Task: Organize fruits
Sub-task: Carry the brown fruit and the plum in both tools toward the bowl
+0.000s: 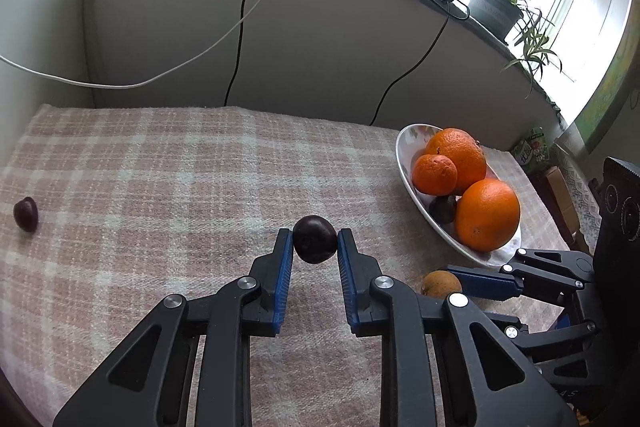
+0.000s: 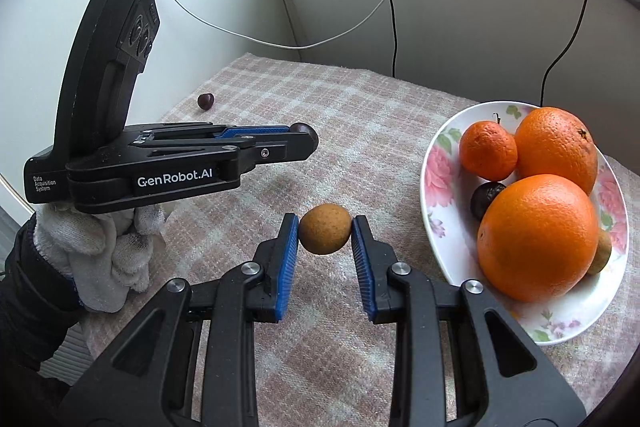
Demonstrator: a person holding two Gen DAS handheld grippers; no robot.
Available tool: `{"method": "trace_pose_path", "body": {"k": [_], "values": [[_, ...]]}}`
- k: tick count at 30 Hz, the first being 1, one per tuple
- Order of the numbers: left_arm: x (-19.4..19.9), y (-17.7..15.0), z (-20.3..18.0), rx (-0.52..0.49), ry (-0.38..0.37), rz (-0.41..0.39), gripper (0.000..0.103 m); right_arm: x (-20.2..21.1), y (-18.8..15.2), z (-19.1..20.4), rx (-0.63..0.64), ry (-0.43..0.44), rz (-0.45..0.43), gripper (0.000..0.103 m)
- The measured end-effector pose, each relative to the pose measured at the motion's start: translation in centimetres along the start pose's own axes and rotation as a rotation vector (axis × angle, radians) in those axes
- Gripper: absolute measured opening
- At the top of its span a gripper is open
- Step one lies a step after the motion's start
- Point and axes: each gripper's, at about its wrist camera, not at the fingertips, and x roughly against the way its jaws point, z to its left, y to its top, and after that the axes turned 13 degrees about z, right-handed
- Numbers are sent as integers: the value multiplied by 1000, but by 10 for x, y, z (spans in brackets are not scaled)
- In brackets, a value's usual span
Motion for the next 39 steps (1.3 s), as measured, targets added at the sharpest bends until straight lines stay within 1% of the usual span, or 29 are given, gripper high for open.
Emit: {"method": "trace_pose_path", "body": {"k": [10,22,31,39], "values": [[8,0,-30,-32,-30,-31,21,45,-18,-27,-48,-26,-84,29],[2,4,-66,-73,-64,-35,21,85,-32,-81,-144,-90,-157,29],[-5,8,-86,-100,-71,-29,21,97,-33,-116,-191,-111,-179,29],[-9,11,-95,-117,-65,-26,21,95,-34,-136,-213,-115,-178,28]]}}
